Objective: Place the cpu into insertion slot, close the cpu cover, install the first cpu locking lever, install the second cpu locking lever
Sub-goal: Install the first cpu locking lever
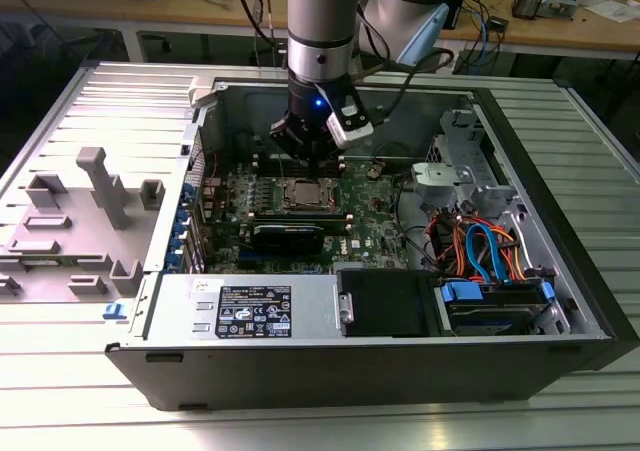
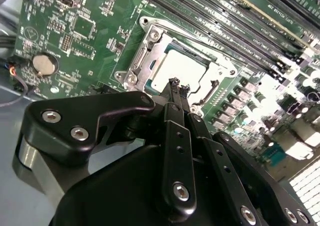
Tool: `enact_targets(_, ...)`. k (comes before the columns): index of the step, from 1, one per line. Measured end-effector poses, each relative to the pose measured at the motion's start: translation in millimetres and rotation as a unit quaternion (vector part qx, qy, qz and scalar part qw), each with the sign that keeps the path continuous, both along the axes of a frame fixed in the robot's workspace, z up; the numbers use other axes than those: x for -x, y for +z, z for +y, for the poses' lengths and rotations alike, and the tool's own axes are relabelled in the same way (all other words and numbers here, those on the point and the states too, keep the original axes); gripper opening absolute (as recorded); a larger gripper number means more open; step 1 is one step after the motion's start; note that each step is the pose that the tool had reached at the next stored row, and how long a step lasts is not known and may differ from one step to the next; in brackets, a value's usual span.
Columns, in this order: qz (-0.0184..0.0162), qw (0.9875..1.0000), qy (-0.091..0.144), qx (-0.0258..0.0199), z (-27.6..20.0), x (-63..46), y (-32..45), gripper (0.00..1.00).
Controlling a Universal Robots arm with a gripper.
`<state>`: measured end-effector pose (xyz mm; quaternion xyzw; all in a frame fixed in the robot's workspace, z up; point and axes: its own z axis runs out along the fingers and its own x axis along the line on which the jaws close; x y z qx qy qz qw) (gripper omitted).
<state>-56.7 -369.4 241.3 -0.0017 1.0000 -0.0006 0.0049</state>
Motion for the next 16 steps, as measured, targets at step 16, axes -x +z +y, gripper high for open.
enact_targets(16, 0.0016, 0.9999, 0.015, -0.0057, 0.0, 31.6, 12.5, 0.11)
